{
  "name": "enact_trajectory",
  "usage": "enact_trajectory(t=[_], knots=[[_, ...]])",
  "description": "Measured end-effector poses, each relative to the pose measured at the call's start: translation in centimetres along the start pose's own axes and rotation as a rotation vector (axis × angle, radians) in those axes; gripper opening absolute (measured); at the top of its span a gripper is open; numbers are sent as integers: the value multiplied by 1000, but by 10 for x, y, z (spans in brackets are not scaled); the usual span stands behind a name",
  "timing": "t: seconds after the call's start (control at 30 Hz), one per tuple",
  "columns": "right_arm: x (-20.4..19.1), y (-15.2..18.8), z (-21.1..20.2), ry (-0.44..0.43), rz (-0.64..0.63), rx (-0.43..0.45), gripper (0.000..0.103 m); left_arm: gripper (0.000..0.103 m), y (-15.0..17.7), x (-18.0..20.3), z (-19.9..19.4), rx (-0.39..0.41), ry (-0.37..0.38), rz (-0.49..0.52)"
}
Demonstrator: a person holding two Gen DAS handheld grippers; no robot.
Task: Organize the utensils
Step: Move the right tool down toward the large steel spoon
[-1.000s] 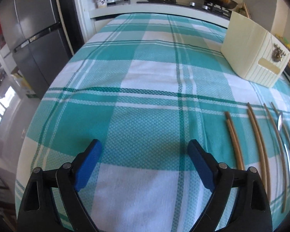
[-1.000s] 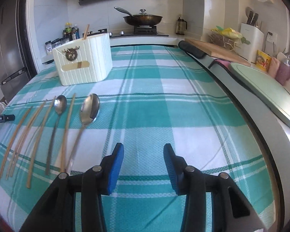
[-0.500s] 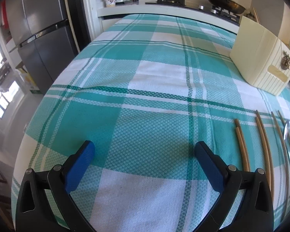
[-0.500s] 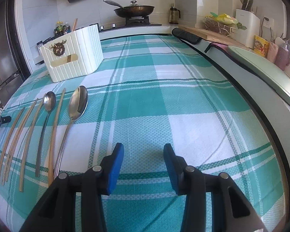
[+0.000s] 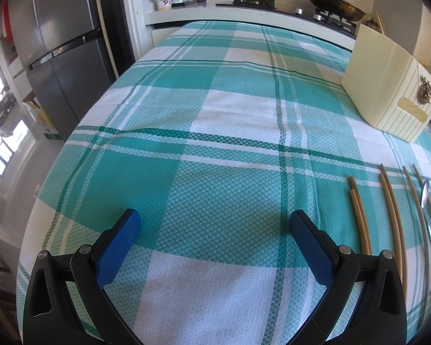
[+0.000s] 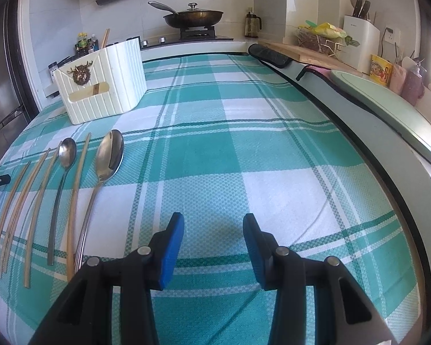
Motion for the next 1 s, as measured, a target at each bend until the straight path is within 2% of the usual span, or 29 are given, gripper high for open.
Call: enact_trajectory(t=[1.0], knots=[[4, 1, -6, -2, 21, 33, 43, 103, 0, 0, 0, 0, 0, 1]])
Point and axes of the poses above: each gripper's, at about its wrist camera, not at the fingertips, and z roughly the way its jaws point, x to its right, y to its underside, the point moved 3 cm from there along z, roughly the way its jaws point, and after that the axes turned 3 degrees about -z, right-handed, at the moved point
